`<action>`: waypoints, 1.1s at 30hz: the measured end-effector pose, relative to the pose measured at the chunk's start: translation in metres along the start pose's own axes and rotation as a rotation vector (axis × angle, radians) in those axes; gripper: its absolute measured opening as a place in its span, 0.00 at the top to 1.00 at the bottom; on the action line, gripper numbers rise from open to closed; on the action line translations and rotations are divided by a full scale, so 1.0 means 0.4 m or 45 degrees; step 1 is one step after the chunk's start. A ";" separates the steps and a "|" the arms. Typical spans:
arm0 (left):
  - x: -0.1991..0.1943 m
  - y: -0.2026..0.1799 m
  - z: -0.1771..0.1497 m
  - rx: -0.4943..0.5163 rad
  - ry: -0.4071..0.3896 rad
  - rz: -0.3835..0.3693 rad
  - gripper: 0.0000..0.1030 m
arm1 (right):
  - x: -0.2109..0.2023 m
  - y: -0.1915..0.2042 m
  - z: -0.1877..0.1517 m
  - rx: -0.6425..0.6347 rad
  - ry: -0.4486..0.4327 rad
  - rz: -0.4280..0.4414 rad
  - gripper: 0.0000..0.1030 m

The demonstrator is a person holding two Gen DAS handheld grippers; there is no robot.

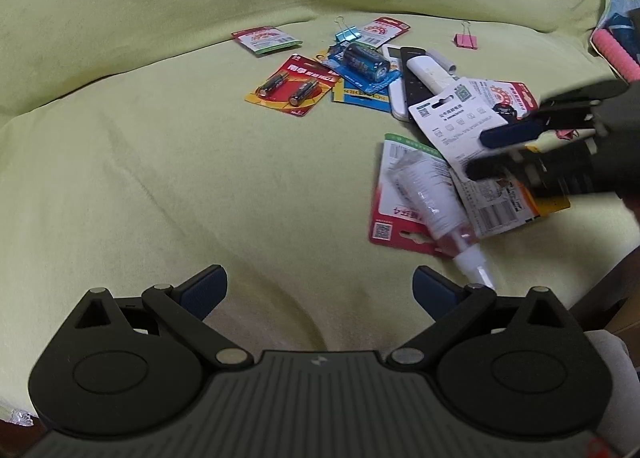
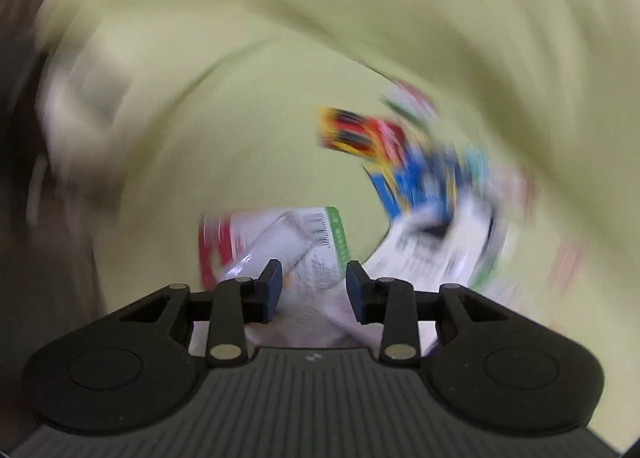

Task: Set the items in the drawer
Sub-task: 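Lift the spray bottle with the right gripper and adjust the grip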

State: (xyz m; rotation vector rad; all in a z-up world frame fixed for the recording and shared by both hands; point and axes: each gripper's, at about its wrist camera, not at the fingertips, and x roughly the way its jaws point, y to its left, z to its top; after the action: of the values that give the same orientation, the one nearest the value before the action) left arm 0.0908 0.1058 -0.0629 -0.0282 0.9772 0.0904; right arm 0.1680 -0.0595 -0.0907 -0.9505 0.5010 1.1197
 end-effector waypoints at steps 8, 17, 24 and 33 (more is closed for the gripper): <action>0.010 0.040 0.004 -0.043 0.015 0.036 0.03 | 0.006 0.065 -0.068 -1.005 -0.038 0.067 0.69; 0.034 0.069 0.008 -0.088 0.044 0.056 0.03 | 0.041 0.076 -0.069 -1.331 -0.070 0.219 0.64; 0.047 0.085 0.003 -0.111 0.065 0.066 0.03 | 0.078 0.101 -0.048 -1.269 -0.089 0.238 0.67; 0.025 0.114 -0.006 -0.145 0.042 0.094 0.03 | 0.141 -0.088 0.080 0.468 0.278 0.584 0.72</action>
State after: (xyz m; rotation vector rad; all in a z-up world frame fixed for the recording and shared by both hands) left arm 0.0904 0.1518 -0.0718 -0.0984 1.0057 0.2142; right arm 0.2186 -0.0072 -0.1029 -0.6496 1.1040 1.2770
